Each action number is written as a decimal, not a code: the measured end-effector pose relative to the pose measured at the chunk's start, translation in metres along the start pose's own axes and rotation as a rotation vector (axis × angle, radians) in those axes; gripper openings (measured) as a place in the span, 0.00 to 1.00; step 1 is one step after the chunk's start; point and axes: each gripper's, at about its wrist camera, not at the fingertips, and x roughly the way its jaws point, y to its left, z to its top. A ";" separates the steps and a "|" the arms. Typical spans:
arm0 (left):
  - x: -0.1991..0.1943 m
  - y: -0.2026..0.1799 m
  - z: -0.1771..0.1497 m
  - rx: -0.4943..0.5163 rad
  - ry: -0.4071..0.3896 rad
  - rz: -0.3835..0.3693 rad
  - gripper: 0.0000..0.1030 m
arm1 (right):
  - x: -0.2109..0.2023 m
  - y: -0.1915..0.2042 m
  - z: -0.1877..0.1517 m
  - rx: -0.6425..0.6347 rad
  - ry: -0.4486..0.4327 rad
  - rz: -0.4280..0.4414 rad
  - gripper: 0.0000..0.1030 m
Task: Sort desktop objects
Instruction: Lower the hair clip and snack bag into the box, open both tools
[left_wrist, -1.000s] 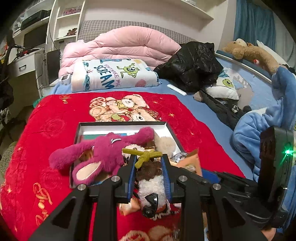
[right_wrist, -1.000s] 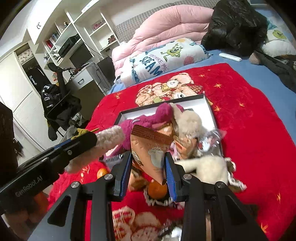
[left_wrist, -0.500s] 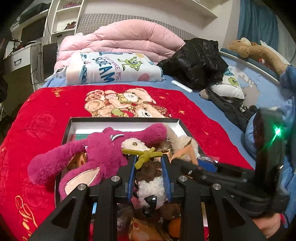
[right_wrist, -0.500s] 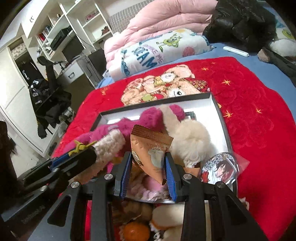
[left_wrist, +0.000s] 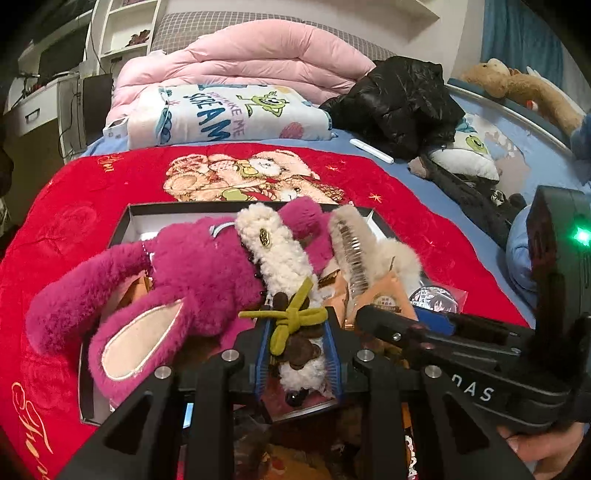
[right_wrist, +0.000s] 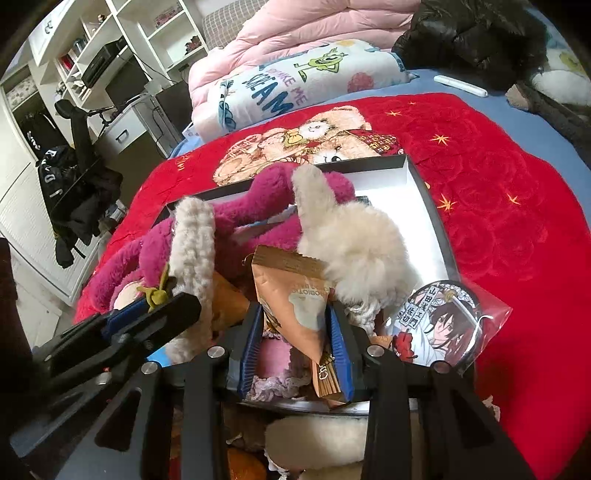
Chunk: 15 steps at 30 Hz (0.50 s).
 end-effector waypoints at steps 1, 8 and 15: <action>0.000 0.000 0.000 -0.006 0.000 -0.005 0.26 | -0.001 0.000 0.000 0.000 -0.002 0.000 0.33; 0.009 0.003 -0.005 0.000 0.026 0.051 0.26 | -0.001 0.003 -0.002 -0.015 -0.002 -0.006 0.33; 0.009 0.005 -0.006 -0.007 0.022 0.055 0.27 | 0.001 0.005 -0.005 -0.033 -0.007 -0.013 0.33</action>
